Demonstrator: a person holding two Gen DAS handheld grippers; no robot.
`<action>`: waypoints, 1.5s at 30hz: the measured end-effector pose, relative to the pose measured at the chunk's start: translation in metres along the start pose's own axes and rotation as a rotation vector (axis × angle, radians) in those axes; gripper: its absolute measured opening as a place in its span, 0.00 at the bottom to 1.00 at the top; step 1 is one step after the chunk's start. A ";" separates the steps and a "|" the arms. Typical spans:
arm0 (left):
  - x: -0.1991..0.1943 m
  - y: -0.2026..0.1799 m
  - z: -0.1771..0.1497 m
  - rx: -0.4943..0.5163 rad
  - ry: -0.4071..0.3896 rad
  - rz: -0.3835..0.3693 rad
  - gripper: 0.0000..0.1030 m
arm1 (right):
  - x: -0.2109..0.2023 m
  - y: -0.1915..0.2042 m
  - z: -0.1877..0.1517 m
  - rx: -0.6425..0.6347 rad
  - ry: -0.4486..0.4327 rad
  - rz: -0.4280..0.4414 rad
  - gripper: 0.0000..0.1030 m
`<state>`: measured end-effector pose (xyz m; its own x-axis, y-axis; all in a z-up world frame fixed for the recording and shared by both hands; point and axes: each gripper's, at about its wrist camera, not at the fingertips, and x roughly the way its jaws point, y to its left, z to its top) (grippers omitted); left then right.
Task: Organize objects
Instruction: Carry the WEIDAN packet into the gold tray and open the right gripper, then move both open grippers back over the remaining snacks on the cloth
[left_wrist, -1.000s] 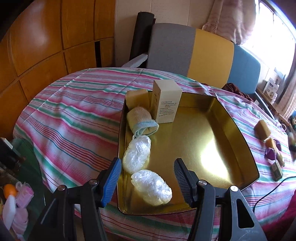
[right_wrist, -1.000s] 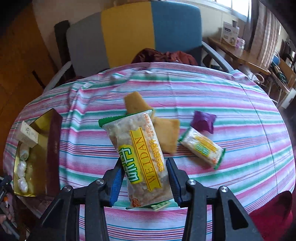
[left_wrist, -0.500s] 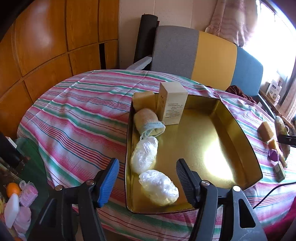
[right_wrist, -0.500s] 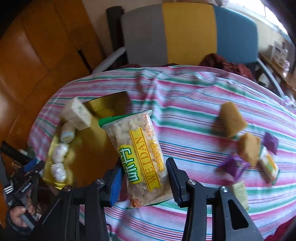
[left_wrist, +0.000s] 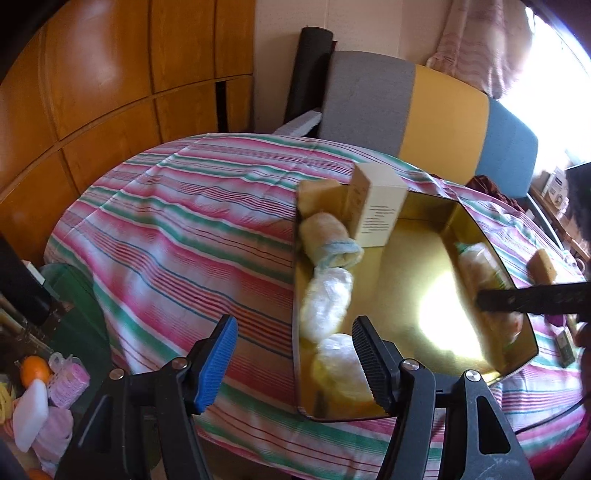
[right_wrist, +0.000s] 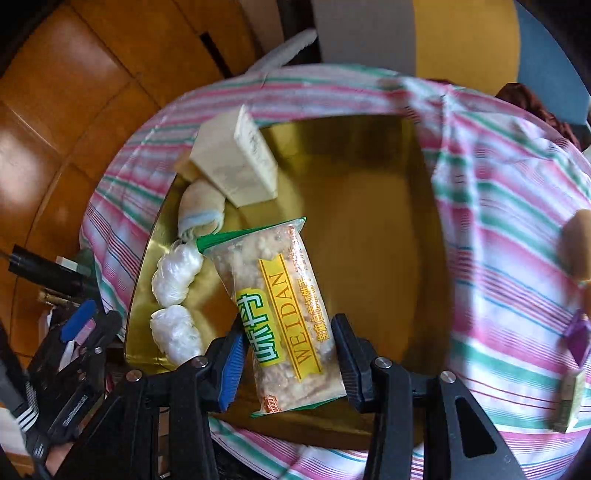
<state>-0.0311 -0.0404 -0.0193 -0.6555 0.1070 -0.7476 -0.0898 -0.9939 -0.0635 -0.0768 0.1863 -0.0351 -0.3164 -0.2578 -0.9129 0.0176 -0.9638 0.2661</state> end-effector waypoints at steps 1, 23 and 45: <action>0.000 0.005 0.001 -0.011 -0.003 0.006 0.64 | 0.007 0.006 0.003 0.000 0.010 -0.010 0.44; 0.008 0.040 -0.003 -0.103 0.019 -0.005 0.64 | 0.074 0.053 0.029 0.118 0.123 -0.062 0.45; -0.007 0.013 0.002 -0.026 -0.029 -0.008 0.65 | -0.013 0.026 -0.006 -0.062 -0.189 -0.020 0.47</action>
<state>-0.0294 -0.0537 -0.0132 -0.6761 0.1148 -0.7278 -0.0752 -0.9934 -0.0868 -0.0664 0.1639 -0.0178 -0.4897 -0.2266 -0.8419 0.0659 -0.9725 0.2234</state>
